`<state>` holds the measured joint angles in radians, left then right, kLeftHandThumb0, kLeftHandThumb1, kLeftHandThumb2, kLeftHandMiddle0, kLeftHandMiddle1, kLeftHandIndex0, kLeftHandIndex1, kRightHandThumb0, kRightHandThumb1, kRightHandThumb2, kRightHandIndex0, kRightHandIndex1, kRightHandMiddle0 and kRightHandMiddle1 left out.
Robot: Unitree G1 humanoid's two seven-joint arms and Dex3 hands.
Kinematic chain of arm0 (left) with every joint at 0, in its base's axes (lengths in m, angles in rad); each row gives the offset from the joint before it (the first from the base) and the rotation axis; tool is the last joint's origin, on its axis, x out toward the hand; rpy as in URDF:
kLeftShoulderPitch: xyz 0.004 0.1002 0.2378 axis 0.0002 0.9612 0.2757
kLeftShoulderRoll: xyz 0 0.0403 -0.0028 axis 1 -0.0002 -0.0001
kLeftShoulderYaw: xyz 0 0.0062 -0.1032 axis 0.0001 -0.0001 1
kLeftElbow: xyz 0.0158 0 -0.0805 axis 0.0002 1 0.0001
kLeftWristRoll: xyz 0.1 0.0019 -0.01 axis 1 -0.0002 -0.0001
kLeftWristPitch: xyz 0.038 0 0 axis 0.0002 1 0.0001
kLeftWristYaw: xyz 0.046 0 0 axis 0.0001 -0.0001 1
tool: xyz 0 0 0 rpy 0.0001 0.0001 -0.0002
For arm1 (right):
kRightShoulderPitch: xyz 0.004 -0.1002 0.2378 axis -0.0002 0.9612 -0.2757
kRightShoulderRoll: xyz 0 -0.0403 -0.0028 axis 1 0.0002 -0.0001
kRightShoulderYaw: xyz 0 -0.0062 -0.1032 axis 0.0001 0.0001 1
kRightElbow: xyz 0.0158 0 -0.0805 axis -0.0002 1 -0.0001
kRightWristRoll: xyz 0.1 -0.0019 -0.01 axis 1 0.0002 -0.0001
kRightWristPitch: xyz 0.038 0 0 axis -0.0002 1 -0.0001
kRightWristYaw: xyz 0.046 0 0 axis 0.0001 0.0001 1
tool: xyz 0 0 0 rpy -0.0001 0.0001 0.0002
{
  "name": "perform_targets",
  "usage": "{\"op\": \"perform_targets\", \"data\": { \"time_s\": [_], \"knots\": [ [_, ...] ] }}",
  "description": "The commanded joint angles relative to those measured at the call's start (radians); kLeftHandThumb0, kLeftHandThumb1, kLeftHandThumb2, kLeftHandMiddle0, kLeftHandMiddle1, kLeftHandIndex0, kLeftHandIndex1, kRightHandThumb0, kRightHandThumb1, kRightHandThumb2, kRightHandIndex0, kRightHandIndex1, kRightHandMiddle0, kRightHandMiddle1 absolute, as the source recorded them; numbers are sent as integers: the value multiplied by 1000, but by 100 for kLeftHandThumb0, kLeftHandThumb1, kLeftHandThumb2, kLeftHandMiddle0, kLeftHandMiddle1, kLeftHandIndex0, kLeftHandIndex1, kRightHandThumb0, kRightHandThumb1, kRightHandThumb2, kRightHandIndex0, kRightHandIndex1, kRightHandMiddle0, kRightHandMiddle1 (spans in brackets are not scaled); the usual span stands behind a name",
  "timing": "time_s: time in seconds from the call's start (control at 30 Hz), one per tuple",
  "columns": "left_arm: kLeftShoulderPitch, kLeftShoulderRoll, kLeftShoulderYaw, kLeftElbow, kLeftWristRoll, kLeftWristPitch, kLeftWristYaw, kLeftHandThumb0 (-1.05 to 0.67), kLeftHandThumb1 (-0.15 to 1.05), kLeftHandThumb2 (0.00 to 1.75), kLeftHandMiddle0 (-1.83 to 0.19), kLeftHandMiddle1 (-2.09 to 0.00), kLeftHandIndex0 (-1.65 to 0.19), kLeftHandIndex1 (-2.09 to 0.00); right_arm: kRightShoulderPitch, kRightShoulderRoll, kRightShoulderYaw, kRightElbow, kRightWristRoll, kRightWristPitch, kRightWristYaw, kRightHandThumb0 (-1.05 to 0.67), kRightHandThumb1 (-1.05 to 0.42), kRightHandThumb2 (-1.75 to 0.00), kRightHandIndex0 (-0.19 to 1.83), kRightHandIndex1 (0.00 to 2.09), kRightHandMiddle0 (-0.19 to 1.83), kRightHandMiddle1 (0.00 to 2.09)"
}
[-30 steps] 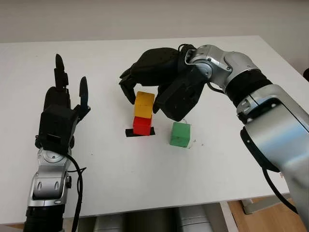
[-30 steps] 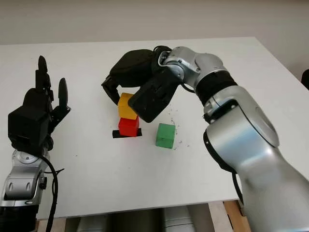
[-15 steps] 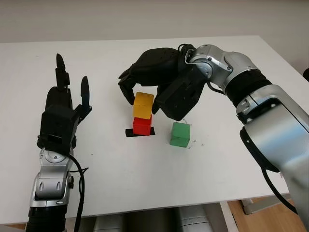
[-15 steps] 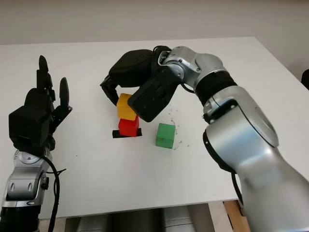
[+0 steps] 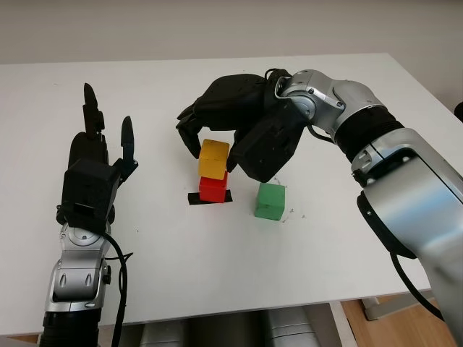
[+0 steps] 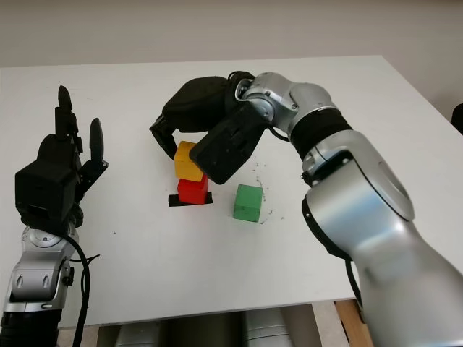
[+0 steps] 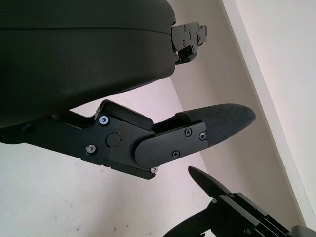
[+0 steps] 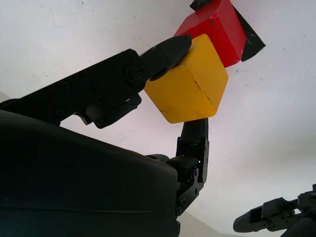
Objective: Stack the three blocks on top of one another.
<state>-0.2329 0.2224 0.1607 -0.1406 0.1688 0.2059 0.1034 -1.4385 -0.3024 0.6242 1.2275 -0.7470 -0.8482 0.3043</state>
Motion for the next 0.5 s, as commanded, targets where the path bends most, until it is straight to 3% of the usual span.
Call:
{"op": "perform_targets", "data": {
  "time_s": [0.0,0.47],
  "knots": [
    [6,-3,-3,-16,5,-7,5,-81,105,74,18,-5,18,-3,9,4,2,1,-3,4,-11,-41,-91,-5,29,6,47,139],
    [1,-5,-8,-8,10,-11,11,-79,105,74,17,-5,17,-4,12,3,10,1,-9,6,0,-41,-92,-6,28,5,46,139]
  ]
}}
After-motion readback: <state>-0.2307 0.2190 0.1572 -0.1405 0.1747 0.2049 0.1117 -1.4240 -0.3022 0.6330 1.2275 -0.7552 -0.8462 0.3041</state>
